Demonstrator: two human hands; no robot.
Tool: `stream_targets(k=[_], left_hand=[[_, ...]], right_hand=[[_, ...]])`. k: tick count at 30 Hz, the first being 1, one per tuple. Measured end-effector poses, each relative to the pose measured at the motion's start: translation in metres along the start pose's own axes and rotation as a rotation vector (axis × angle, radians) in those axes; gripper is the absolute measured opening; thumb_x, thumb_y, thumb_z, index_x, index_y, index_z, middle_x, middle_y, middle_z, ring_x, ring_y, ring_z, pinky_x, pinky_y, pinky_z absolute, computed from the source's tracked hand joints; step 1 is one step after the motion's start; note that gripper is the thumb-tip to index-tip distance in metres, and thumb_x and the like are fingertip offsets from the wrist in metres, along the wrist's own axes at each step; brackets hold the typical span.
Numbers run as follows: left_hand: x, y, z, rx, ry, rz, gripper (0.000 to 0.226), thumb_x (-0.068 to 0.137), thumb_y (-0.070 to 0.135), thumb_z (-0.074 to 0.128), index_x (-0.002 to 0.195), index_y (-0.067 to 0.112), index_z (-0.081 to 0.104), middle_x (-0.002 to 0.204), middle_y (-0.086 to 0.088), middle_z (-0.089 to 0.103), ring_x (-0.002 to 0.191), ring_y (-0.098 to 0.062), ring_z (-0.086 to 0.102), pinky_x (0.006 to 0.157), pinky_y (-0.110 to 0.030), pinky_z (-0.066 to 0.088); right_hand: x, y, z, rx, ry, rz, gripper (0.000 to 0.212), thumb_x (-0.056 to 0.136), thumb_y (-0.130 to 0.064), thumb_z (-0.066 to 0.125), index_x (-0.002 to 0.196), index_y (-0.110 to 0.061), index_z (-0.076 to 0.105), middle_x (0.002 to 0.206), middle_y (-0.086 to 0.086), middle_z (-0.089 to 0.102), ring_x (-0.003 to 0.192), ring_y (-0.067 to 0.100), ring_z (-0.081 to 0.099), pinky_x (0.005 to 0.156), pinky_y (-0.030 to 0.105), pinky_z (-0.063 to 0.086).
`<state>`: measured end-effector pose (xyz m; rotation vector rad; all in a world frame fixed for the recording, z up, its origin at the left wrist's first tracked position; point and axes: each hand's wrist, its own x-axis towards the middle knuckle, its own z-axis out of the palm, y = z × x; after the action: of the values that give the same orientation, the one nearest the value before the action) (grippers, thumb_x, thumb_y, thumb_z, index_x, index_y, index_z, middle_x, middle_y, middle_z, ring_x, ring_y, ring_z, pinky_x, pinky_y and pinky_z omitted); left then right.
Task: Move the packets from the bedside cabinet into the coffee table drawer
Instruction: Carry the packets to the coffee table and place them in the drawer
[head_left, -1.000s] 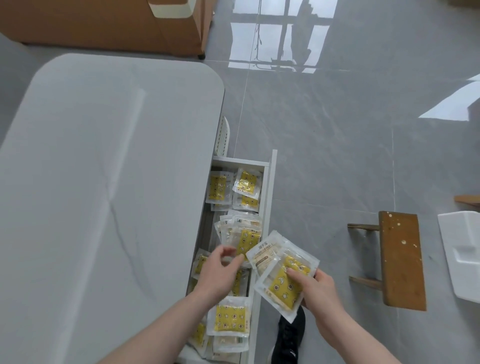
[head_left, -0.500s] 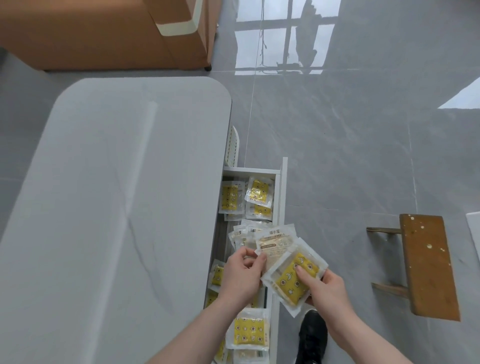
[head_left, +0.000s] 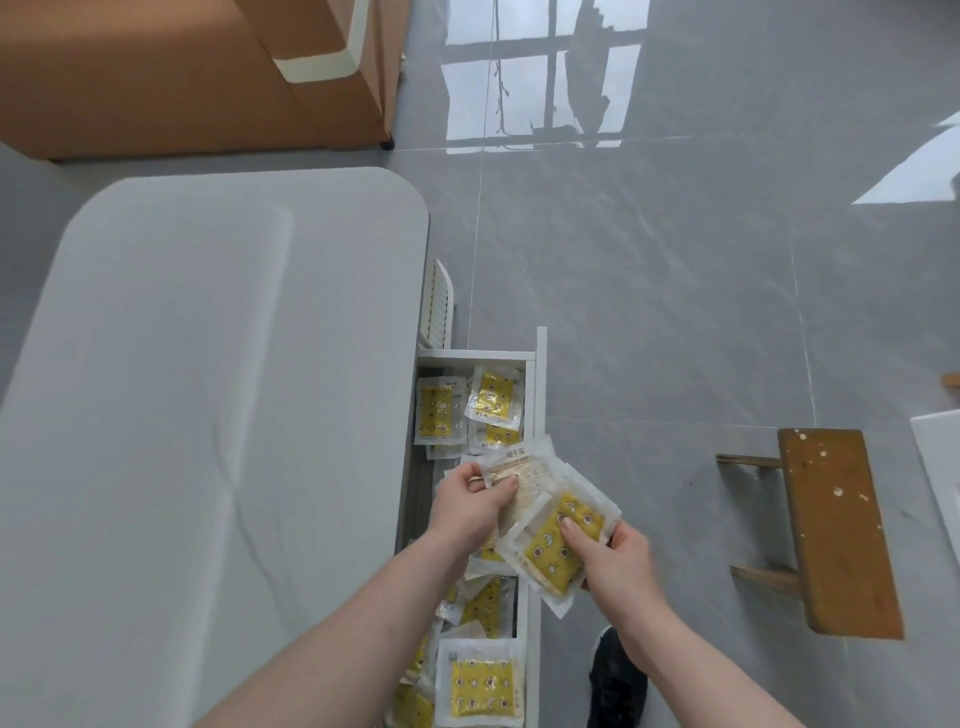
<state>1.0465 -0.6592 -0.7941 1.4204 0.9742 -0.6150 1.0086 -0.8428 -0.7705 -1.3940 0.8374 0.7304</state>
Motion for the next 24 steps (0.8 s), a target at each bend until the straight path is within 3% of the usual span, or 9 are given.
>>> stream_targets(k=[3,6,8,10,13,16,20,22,24], left_hand=[[0.016,0.013,-0.003,-0.008,0.046,-0.009,0.027,0.089,0.019,0.081,0.112,0.018,0.068,0.103,0.000,0.080,0.092,-0.019,0.078,0.085,-0.044,0.064],[0.033,0.039,-0.006,0.064,0.138,0.047,0.018,0.094,0.018,0.075,0.108,0.020,0.064,0.106,0.000,0.074,0.088,-0.016,0.075,0.061,-0.025,0.062],[0.047,0.061,-0.006,0.122,0.187,0.110,0.018,0.096,0.019,0.072,0.111,0.020,0.062,0.109,0.000,0.072,0.088,-0.014,0.073,0.057,-0.021,0.058],[0.058,0.081,-0.007,0.193,0.182,0.170,0.030,0.096,0.021,0.073,0.122,0.017,0.060,0.121,-0.003,0.071,0.098,-0.017,0.072,0.079,-0.033,0.063],[0.067,0.092,-0.012,0.499,0.133,0.235,0.068,0.095,0.031,0.075,0.153,0.017,0.041,0.149,-0.002,0.057,0.129,-0.022,0.059,0.110,-0.038,0.048],[0.058,0.078,-0.017,0.715,0.114,0.254,0.084,0.095,0.041,0.072,0.162,0.022,0.026,0.163,-0.002,0.038,0.147,-0.026,0.041,0.118,-0.044,0.036],[0.024,0.038,-0.022,0.567,0.076,0.283,0.059,0.095,0.057,0.063,0.145,0.028,0.049,0.148,0.008,0.052,0.129,-0.013,0.053,0.109,-0.039,0.046],[0.005,0.022,-0.025,0.373,-0.044,0.153,0.047,0.095,0.060,0.061,0.129,0.028,0.060,0.127,0.009,0.068,0.113,-0.013,0.065,0.101,-0.040,0.055],[-0.009,0.011,-0.027,0.216,-0.186,-0.013,0.036,0.095,0.051,0.067,0.119,0.023,0.066,0.107,0.006,0.078,0.097,-0.017,0.076,0.083,-0.036,0.063]], right_hand=[[0.002,-0.001,-0.002,-0.008,0.036,-0.006,0.008,0.098,-0.026,0.072,0.105,-0.025,0.077,0.094,-0.010,0.081,0.088,0.011,0.079,0.088,0.044,0.062],[0.002,0.001,-0.014,-0.023,0.084,-0.007,0.008,0.098,-0.025,0.072,0.104,-0.024,0.076,0.092,-0.011,0.081,0.087,0.010,0.079,0.087,0.042,0.062],[0.002,0.004,-0.022,-0.029,0.097,0.000,0.008,0.098,-0.024,0.072,0.105,-0.024,0.077,0.093,-0.011,0.081,0.087,0.011,0.079,0.087,0.041,0.062],[0.001,0.007,-0.026,-0.019,0.093,0.016,0.009,0.098,-0.023,0.071,0.106,-0.024,0.077,0.095,-0.010,0.082,0.088,0.012,0.079,0.087,0.042,0.062],[0.000,0.010,-0.026,-0.009,0.078,0.030,0.010,0.098,-0.024,0.072,0.107,-0.025,0.077,0.097,-0.009,0.082,0.090,0.013,0.079,0.091,0.046,0.062],[-0.001,0.011,-0.018,0.013,0.052,0.047,0.012,0.098,-0.025,0.072,0.110,-0.026,0.076,0.099,-0.008,0.082,0.091,0.013,0.079,0.089,0.045,0.062],[-0.003,0.010,-0.004,0.056,-0.002,0.060,0.015,0.098,-0.023,0.071,0.112,-0.021,0.076,0.101,-0.005,0.082,0.092,0.016,0.079,0.083,0.041,0.061],[-0.002,0.007,0.003,0.061,-0.022,0.059,0.014,0.099,-0.024,0.071,0.112,-0.022,0.075,0.101,-0.005,0.082,0.092,0.015,0.079,0.081,0.039,0.060],[-0.001,0.004,0.008,0.066,-0.039,0.061,0.014,0.100,-0.023,0.069,0.112,-0.021,0.075,0.101,-0.004,0.082,0.092,0.015,0.079,0.081,0.038,0.060]])
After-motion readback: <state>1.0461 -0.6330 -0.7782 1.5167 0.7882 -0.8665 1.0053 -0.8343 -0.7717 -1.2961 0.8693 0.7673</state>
